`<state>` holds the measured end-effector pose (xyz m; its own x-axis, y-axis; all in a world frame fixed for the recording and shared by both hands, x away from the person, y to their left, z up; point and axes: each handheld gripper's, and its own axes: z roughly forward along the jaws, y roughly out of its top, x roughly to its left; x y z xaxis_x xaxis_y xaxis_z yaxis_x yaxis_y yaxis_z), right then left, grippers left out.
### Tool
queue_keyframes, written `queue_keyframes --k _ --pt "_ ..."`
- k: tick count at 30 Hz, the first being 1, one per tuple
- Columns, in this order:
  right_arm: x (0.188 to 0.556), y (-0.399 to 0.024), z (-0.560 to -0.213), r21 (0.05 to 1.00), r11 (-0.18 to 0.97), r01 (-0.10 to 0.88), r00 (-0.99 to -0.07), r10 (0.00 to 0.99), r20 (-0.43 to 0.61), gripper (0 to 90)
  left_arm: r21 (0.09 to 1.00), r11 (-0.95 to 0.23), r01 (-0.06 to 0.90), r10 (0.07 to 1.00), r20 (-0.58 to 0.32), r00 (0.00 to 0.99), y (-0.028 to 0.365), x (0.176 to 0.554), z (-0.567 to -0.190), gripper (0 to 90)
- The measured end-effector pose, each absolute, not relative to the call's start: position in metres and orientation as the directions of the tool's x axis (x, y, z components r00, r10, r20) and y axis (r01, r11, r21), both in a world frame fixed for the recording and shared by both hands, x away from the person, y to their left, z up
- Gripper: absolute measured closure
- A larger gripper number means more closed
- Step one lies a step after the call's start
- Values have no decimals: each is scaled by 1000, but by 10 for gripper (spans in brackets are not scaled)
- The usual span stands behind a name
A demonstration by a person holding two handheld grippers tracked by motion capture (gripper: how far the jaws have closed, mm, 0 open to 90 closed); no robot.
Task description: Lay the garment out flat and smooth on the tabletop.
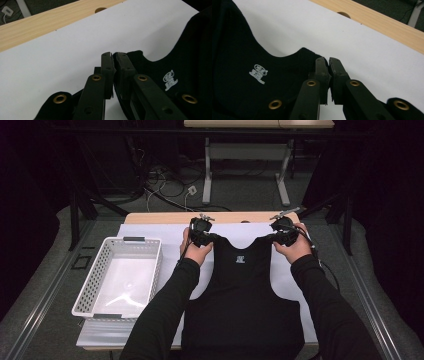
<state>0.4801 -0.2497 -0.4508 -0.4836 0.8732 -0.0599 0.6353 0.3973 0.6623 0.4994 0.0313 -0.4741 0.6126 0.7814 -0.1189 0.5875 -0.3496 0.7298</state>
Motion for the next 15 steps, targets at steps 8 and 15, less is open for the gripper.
queue_keyframes --k 8,15 --pt "483 -248 -463 676 436 594 -465 872 -154 604 740 -336 583 803 -99 588 33 499 -478 634" --pt "478 -252 -470 685 422 593 -452 879 -151 512 742 -307 597 828 -101 551 47 494 -486 487"
